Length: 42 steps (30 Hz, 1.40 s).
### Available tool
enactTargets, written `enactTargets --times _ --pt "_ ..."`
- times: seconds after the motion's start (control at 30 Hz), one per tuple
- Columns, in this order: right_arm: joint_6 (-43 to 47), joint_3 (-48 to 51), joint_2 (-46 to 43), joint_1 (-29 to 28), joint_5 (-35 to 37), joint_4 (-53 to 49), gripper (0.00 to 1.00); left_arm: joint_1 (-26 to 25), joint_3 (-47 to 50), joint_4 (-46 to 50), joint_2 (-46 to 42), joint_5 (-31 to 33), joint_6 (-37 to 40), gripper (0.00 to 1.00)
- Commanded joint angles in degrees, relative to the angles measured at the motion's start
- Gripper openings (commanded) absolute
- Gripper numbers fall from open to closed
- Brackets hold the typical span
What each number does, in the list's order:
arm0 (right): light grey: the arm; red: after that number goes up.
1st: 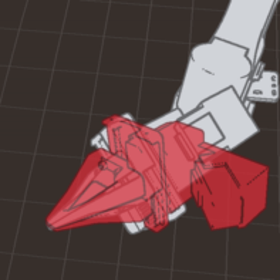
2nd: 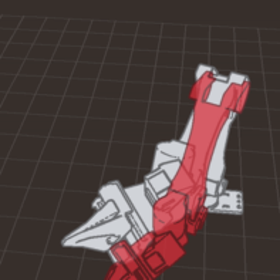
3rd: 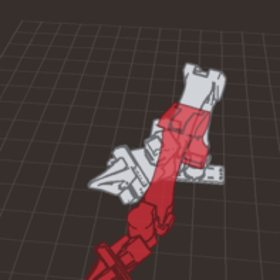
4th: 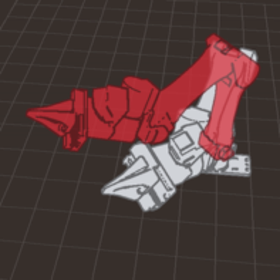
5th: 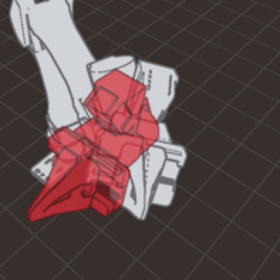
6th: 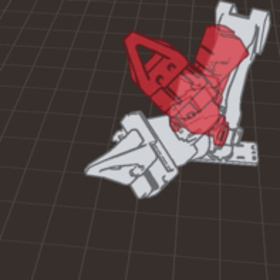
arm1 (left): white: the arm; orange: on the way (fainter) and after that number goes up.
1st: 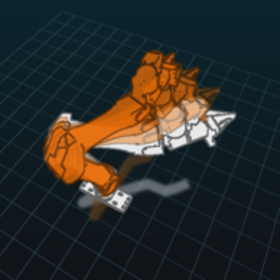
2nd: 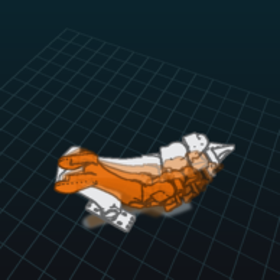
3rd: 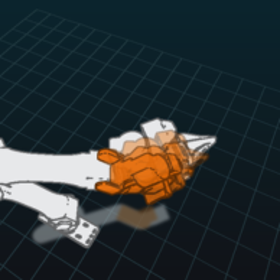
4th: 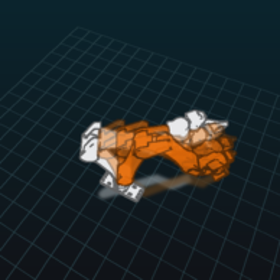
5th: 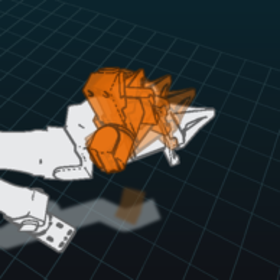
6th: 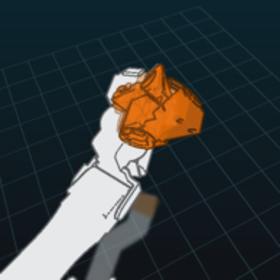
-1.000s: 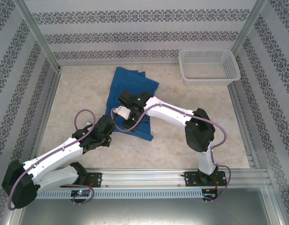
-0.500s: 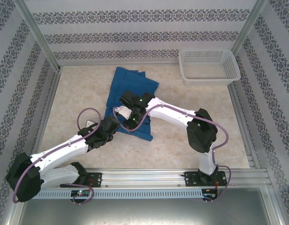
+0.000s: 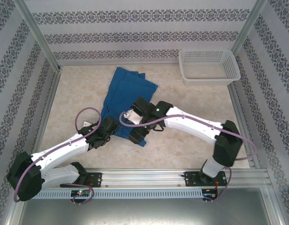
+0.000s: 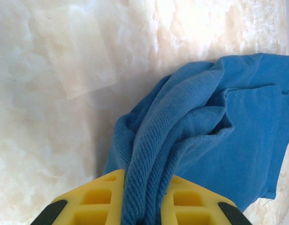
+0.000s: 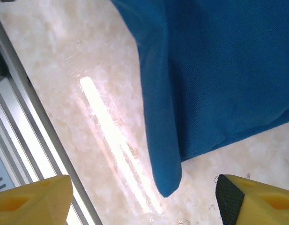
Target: Roll up the long pants
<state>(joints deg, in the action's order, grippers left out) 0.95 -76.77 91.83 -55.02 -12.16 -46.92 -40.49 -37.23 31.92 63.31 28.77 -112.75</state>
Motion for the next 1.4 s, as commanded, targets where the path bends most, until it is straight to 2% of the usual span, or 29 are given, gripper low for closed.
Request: enactTargets --times 0.0,0.2,0.33,0.4,0.43,0.5,0.53,0.57,0.6,0.87,1.03,1.27,1.37 --pt "-3.45 6.62 -2.43 -2.59 4.78 6.28 0.81 0.67 -0.09 3.60 0.75 3.01 0.49 0.01" --pt "-7.42 15.20 -0.77 -7.63 11.70 15.66 0.80 0.76 -0.07 2.95 0.89 2.43 0.60 0.02" --pt "-7.68 15.80 3.28 -8.59 14.98 19.91 0.78 0.76 0.29 3.34 0.27 2.33 0.18 0.03" --pt "-5.71 15.17 5.00 -8.57 17.54 20.70 0.73 0.76 0.53 3.46 -0.23 2.34 0.16 0.03" --pt "-4.18 14.65 5.85 -8.53 18.86 20.98 0.66 0.84 0.60 3.72 -0.53 2.42 0.10 0.04" --pt "-1.00 13.35 7.37 -7.68 19.05 20.84 0.42 0.85 0.84 4.23 -1.15 2.73 0.06 0.04" --pt "0.39 12.71 8.03 -7.01 19.02 20.57 0.29 0.94 1.08 4.53 -1.49 2.81 -0.10 0.04" --pt "1.68 12.38 8.48 -6.35 18.76 20.47 0.09 1.03 1.26 4.69 -2.02 2.91 -0.19 0.04" --pt "2.75 12.28 8.62 -5.67 18.52 20.31 0.00 1.11 1.53 4.90 -2.43 3.09 -0.15 0.05" --pt "5.05 8.45 3.42 -1.06 9.35 11.17 0.00 2.33 4.46 8.13 -7.67 6.18 -1.07 0.06" --pt "4.89 3.28 3.36 3.36 3.86 6.58 0.00 5.37 5.49 8.12 -8.20 6.13 -0.39 0.07" --pt "5.87 -4.52 10.72 6.13 0.15 4.04 0.00 9.61 0.46 5.88 -0.07 3.30 7.11 0.09" --pt "6.41 -7.17 14.42 7.13 -0.99 3.54 0.00 12.78 -2.64 4.63 4.48 -0.08 11.20 0.10"
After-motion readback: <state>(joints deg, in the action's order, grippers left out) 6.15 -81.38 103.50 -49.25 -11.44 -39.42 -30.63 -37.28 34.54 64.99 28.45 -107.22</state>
